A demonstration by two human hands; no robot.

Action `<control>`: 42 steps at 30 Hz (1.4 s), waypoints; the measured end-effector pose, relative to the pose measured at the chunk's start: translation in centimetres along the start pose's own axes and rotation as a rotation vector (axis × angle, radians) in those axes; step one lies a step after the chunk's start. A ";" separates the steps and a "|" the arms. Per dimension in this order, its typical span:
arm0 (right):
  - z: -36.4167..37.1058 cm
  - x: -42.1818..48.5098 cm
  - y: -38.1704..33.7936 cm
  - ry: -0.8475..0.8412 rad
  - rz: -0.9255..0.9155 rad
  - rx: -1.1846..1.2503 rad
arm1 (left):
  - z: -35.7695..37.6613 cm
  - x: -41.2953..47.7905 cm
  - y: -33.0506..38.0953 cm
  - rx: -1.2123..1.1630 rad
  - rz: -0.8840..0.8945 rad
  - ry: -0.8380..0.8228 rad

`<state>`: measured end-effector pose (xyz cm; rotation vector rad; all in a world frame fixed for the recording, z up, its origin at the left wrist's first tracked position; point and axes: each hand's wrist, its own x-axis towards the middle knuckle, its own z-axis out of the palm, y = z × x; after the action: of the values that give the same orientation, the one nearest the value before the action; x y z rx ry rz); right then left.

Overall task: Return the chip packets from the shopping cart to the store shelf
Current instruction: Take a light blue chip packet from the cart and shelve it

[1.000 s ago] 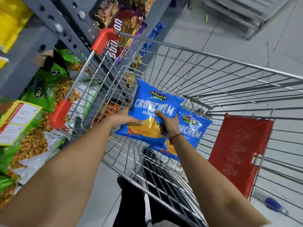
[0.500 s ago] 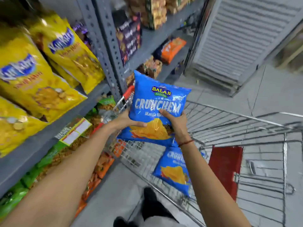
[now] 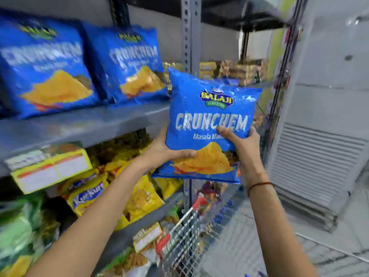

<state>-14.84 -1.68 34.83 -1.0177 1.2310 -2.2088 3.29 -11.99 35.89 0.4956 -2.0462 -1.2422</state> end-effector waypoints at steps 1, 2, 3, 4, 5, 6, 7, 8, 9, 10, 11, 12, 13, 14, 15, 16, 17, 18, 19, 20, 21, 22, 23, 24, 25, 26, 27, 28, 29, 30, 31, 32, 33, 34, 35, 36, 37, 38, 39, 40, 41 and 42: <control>1.5 0.6 -1.2 -0.032 -0.034 0.011 | -1.3 -0.1 1.4 0.014 0.039 0.022; 3.1 1.2 -2.3 -0.062 -0.063 0.021 | -2.5 -0.3 2.7 0.029 0.071 0.048; 4.7 1.7 -3.2 -0.089 -0.086 0.033 | -3.7 -0.6 3.8 0.040 0.098 0.076; 6.3 2.1 -4.0 -0.118 -0.106 0.048 | -5.1 -0.8 4.7 0.050 0.116 0.109; 7.9 2.5 -4.6 -0.150 -0.127 0.061 | -6.5 -1.0 5.5 0.061 0.130 0.148; 9.5 2.9 -5.2 -0.185 -0.145 0.072 | -7.9 -1.2 6.1 0.069 0.139 0.193; 11.0 3.2 -5.6 -0.219 -0.158 0.079 | -9.3 -1.5 6.4 0.072 0.143 0.239; 12.8 3.5 -5.9 -0.255 -0.167 0.088 | -10.8 -1.8 6.9 0.078 0.145 0.288; 14.4 3.8 -6.0 -0.286 -0.174 0.093 | -12.1 -2.1 7.2 0.078 0.140 0.331; 15.8 4.1 -6.1 -0.309 -0.183 0.091 | -13.2 -2.4 7.4 0.068 0.129 0.371; 17.5 4.4 -6.1 -0.334 -0.193 0.091 | -14.6 -2.8 7.6 0.058 0.124 0.412; 19.1 4.6 -6.0 -0.361 -0.201 0.087 | -15.8 -3.3 7.8 0.052 0.121 0.446; 20.7 4.9 -5.8 -0.393 -0.205 0.080 | -17.0 -3.8 7.9 0.057 0.114 0.476; 22.2 5.1 -5.7 -0.422 -0.204 0.073 | -18.2 -4.2 8.1 0.065 0.105 0.506; 23.8 5.3 -5.5 -0.450 -0.196 0.068 | -19.4 -4.6 8.3 0.070 0.097 0.534; 25.3 5.5 -5.2 -0.474 -0.186 0.070 | -20.5 -4.9 8.4 0.075 0.084 0.561; 26.7 5.7 -4.9 -0.494 -0.177 0.075 | -21.6 -5.1 8.4 0.081 0.070 0.587; 27.9 5.9 -4.6 -0.509 -0.169 0.074 | -22.6 -5.2 8.3 0.091 0.057 0.614; 29.1 6.0 -4.2 -0.523 -0.165 0.066 | -23.4 -5.4 8.2 0.106 0.043 0.639; 30.1 6.1 -3.8 -0.537 -0.161 0.052 | -24.1 -5.5 8.0 0.123 0.028 0.664; 31.0 6.2 -3.3 -0.554 -0.155 0.041 | -24.7 -5.6 7.6 0.138 0.014 0.688; 31.7 6.3 -2.8 -0.568 -0.148 0.031 | -25.3 -5.7 7.2 0.146 0.002 0.706; 32.3 6.4 -2.2 -0.579 -0.137 0.018 | -25.7 -5.7 6.7 0.149 -0.007 0.721; 32.7 6.4 -1.7 -0.587 -0.125 0.007 | -26.1 -5.8 6.3 0.149 -0.018 0.730; 33.0 6.4 -1.2 -0.591 -0.113 -0.002 | -26.4 -5.8 6.0 0.152 -0.033 0.732; 33.2 6.3 -0.7 -0.588 -0.101 -0.011 | -26.6 -5.7 5.7 0.157 -0.048 0.731; 33.3 6.4 -0.3 -0.583 -0.087 -0.019 | -26.8 -5.6 5.4 0.160 -0.062 0.725; 33.4 6.4 0.0 -0.582 -0.076 -0.022 | -27.0 -5.5 5.2 0.159 -0.079 0.720; 33.5 6.3 0.1 -0.585 -0.066 -0.025 | -27.1 -5.5 5.0 0.152 -0.101 0.720; 33.6 6.2 0.2 -0.589 -0.060 -0.033 | -27.2 -5.5 5.0 0.146 -0.127 0.723; 33.8 6.1 0.3 -0.588 -0.047 -0.051 | -27.2 -5.6 5.0 0.143 -0.156 0.725; 33.9 6.0 0.4 -0.579 -0.039 -0.075 | -27.2 -5.7 5.0 0.144 -0.187 0.725; 33.9 5.9 0.4 -0.563 -0.045 -0.098 | -27.2 -5.7 5.1 0.154 -0.219 0.733; 33.8 5.8 0.6 -0.544 -0.060 -0.111 | -27.0 -5.8 5.3 0.171 -0.242 0.755; 33.5 5.6 0.6 -0.522 -0.075 -0.128 | -26.7 -5.9 5.5 0.199 -0.256 0.792; 33.1 5.4 0.5 -0.498 -0.093 -0.154 | -26.3 -6.0 5.8 0.249 -0.263 0.841; 32.5 5.1 0.3 -0.476 -0.110 -0.176 | -25.9 -6.0 6.1 0.327 -0.262 0.906; 31.8 4.9 0.2 -0.455 -0.122 -0.181 | -25.2 -6.1 6.4 0.419 -0.236 0.980; 30.9 4.7 0.0 -0.431 -0.132 -0.170 | -24.3 -6.1 6.7 0.502 -0.173 1.049; 29.8 4.4 -0.2 -0.404 -0.148 -0.157 | -23.2 -6.2 6.9 0.570 -0.077 1.103; 28.6 4.0 -0.4 -0.378 -0.163 -0.144 | -21.9 -6.1 7.1 0.621 0.036 1.135; 27.3 3.6 -0.5 -0.350 -0.175 -0.128 | -20.5 -6.1 7.3 0.657 0.149 1.141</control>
<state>3.62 -18.76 46.04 -1.5394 1.1694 -1.9776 22.42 -17.47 46.55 1.0250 -1.3535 -0.0277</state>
